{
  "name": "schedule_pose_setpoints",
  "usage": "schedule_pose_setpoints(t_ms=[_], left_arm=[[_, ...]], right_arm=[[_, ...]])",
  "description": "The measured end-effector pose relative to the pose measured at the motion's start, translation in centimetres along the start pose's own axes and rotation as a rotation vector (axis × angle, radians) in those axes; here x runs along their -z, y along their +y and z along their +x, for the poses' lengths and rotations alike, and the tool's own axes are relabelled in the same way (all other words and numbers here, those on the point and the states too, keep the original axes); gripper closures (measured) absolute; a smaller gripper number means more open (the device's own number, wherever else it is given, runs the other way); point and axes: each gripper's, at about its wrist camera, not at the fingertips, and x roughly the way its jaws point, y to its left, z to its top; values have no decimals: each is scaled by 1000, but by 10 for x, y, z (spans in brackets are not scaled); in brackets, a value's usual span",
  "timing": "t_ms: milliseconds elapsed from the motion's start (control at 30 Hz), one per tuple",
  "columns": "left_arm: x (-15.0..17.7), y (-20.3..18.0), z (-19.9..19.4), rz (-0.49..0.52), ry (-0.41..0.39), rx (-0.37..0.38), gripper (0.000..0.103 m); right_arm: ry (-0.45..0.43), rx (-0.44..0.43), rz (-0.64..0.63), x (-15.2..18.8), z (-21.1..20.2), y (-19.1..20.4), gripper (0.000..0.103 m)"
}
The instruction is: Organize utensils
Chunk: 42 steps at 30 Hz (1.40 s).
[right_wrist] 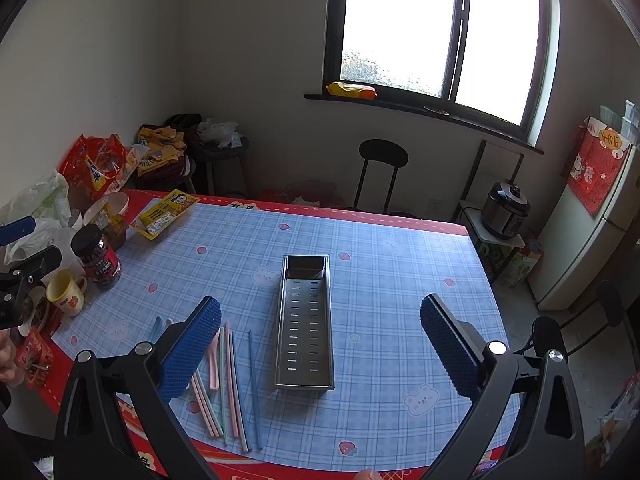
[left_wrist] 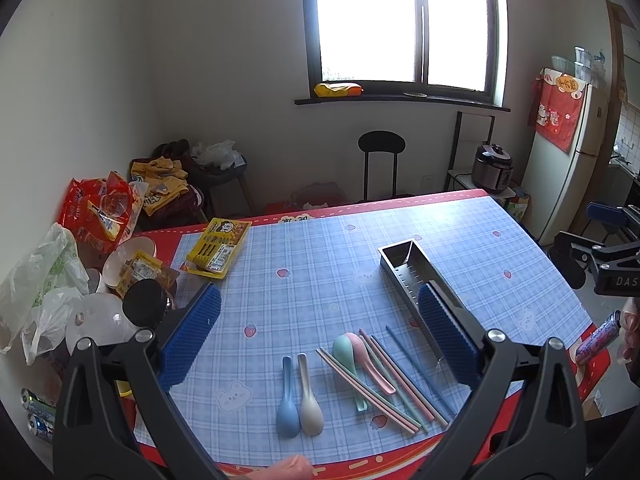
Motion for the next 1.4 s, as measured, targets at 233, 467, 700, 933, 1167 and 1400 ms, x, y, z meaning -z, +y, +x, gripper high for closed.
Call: schedule_pose_setpoints(t_ms=[233, 467, 700, 933, 1167, 1400], left_arm=[[0, 1, 1, -2, 2, 1, 5], [0, 1, 1, -3, 2, 2, 5], [3, 0, 0, -5, 3, 5, 5], [2, 0, 0, -6, 4, 6, 5], [2, 1, 1, -7, 4, 6, 5], [2, 0, 0, -7, 3, 5, 5]], right_arm=[[2, 1, 0, -1, 1, 0, 5], [1, 2, 2, 3, 1, -1, 5], [4, 2, 4, 4, 1, -2, 5], [5, 5, 5, 5, 2, -3, 5], [5, 5, 5, 6, 3, -2, 5], [4, 5, 4, 6, 3, -3, 5]])
